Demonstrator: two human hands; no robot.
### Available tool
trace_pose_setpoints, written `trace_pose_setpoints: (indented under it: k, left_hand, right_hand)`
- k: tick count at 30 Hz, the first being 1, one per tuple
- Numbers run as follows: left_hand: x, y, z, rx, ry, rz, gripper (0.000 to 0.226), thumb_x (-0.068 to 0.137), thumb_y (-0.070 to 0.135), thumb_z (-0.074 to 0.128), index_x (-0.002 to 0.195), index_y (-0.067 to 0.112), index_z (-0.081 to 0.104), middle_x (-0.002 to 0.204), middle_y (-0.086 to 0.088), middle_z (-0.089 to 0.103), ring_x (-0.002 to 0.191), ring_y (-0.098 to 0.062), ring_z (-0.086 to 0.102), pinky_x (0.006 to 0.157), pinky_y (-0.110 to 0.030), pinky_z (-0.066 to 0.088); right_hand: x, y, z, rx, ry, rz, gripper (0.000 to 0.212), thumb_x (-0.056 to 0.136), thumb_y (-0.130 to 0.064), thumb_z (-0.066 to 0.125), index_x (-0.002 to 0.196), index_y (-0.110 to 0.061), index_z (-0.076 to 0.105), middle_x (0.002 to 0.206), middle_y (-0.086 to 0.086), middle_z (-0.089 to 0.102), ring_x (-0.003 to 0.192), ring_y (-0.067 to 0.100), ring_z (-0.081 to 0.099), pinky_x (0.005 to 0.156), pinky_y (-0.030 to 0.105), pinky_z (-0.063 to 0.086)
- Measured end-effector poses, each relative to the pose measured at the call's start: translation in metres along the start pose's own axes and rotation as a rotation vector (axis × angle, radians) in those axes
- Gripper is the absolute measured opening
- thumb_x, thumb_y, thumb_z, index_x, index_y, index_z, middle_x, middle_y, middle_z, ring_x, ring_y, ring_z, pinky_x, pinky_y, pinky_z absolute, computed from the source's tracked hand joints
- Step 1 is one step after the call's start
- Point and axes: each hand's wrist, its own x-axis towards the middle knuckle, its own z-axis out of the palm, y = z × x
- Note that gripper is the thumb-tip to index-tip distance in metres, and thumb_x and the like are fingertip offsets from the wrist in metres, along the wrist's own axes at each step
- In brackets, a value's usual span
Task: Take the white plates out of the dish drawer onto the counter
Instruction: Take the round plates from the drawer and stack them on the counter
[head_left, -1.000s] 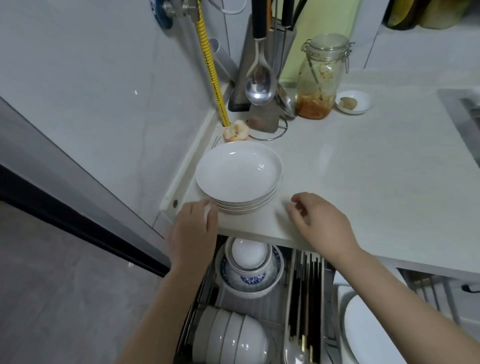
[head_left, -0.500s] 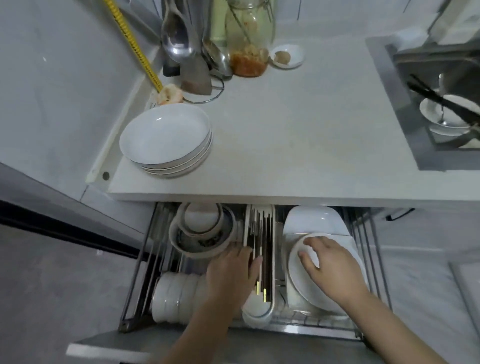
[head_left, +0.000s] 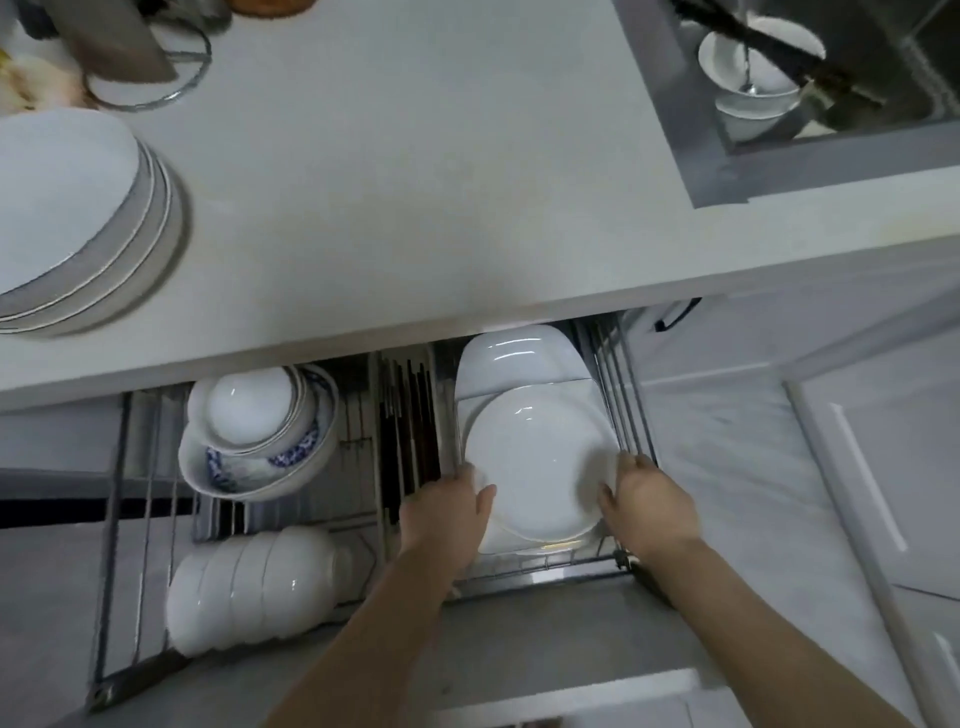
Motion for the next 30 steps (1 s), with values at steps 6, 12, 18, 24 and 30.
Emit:
trace_pose_setpoints:
  k: [6, 12, 18, 24, 30]
  left_hand:
    - [0.021, 0.008, 0.004, 0.023, -0.017, -0.118, 0.048, 0.095, 0.042, 0.04, 0.136, 0.018, 0.031, 0.099, -0.004, 0.069, 0.088, -0.024, 0.067, 0.06, -0.029, 0.041]
    - [0.033, 0.006, 0.008, -0.006, -0.084, -0.183, 0.049, 0.094, 0.032, 0.042, 0.137, 0.011, 0.029, 0.096, -0.007, 0.068, 0.085, -0.027, 0.066, 0.061, -0.029, 0.039]
    - [0.032, 0.01, 0.006, 0.038, -0.117, -0.209, 0.046, 0.096, 0.025, 0.041, 0.137, 0.007, 0.03, 0.092, -0.008, 0.069, 0.081, -0.027, 0.067, 0.059, -0.028, 0.041]
    - [0.015, -0.003, -0.015, -0.069, -0.072, -0.2, 0.039, 0.094, 0.02, 0.041, 0.131, 0.008, 0.037, 0.09, -0.008, 0.067, 0.078, -0.025, 0.064, 0.06, -0.031, 0.043]
    - [-0.021, -0.036, -0.04, -0.22, 0.045, -0.237, 0.039, 0.092, 0.027, 0.045, 0.129, 0.016, 0.039, 0.086, 0.0, 0.065, 0.07, -0.015, 0.058, 0.058, -0.028, 0.044]
  right_hand:
    - [0.018, -0.005, 0.007, -0.021, -0.054, 0.124, 0.028, 0.088, -0.004, 0.048, 0.116, -0.003, 0.046, 0.114, 0.01, 0.066, 0.103, 0.027, 0.067, 0.079, 0.032, 0.053]
    - [0.026, -0.003, 0.018, -0.032, -0.033, 0.142, 0.029, 0.088, -0.001, 0.047, 0.115, -0.004, 0.04, 0.102, 0.008, 0.071, 0.093, 0.026, 0.07, 0.076, 0.033, 0.054]
    - [0.029, -0.004, 0.021, -0.043, -0.011, 0.165, 0.033, 0.086, 0.004, 0.046, 0.119, 0.002, 0.037, 0.098, 0.012, 0.071, 0.089, 0.027, 0.071, 0.073, 0.034, 0.054]
    - [0.017, -0.012, 0.009, 0.001, 0.027, 0.107, 0.031, 0.09, -0.004, 0.045, 0.119, -0.003, 0.037, 0.099, 0.011, 0.071, 0.09, 0.03, 0.069, 0.074, 0.034, 0.052]
    - [-0.006, -0.037, -0.015, 0.004, 0.086, -0.099, 0.02, 0.092, -0.014, 0.043, 0.11, -0.007, 0.037, 0.093, 0.01, 0.069, 0.082, 0.032, 0.068, 0.062, 0.032, 0.043]
